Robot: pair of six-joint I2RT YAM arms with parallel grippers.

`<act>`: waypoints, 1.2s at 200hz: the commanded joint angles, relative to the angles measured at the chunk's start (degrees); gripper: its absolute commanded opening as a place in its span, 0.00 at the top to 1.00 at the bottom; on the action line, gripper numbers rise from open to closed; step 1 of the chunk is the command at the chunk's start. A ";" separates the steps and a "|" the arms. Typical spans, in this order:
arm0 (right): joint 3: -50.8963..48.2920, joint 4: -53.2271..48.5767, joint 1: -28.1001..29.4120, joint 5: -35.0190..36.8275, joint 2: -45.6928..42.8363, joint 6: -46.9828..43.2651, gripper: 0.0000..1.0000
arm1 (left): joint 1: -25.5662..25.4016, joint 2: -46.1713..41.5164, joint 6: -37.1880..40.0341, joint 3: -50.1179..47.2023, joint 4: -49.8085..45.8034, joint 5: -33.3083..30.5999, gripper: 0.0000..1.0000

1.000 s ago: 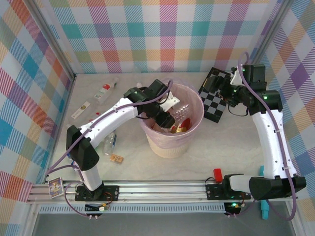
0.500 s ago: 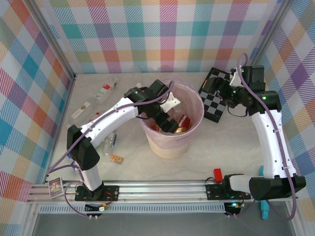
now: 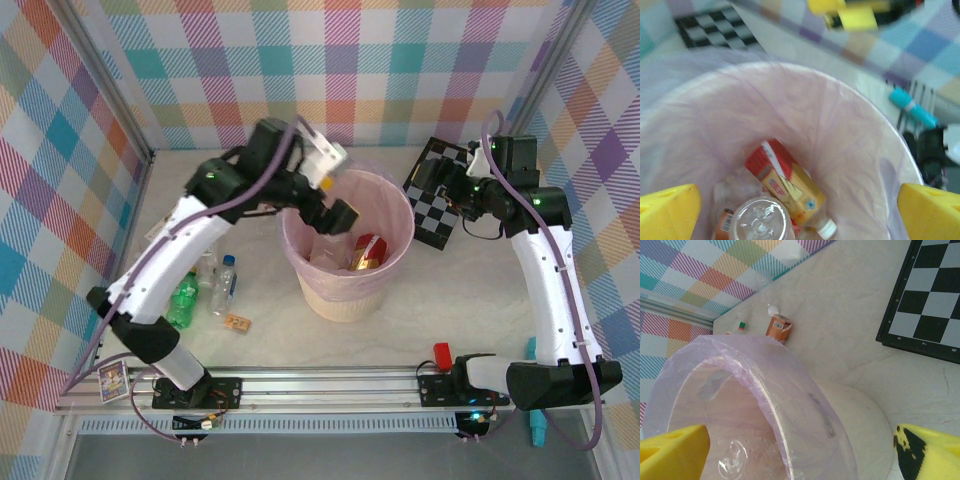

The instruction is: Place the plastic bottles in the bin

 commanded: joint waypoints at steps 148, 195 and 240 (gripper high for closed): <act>-3.64 -1.17 -0.40 -0.23 -2.17 -1.63 0.05 | 28.50 32.27 -32.75 0.25 26.83 -18.53 0.00; -5.55 -0.93 -0.40 -0.73 -2.57 -0.70 0.05 | 27.72 46.93 -33.91 12.32 27.13 -21.35 0.01; -8.70 -0.16 -0.37 -1.16 -4.04 0.46 0.05 | 26.44 58.79 -35.74 24.41 25.78 -24.16 0.02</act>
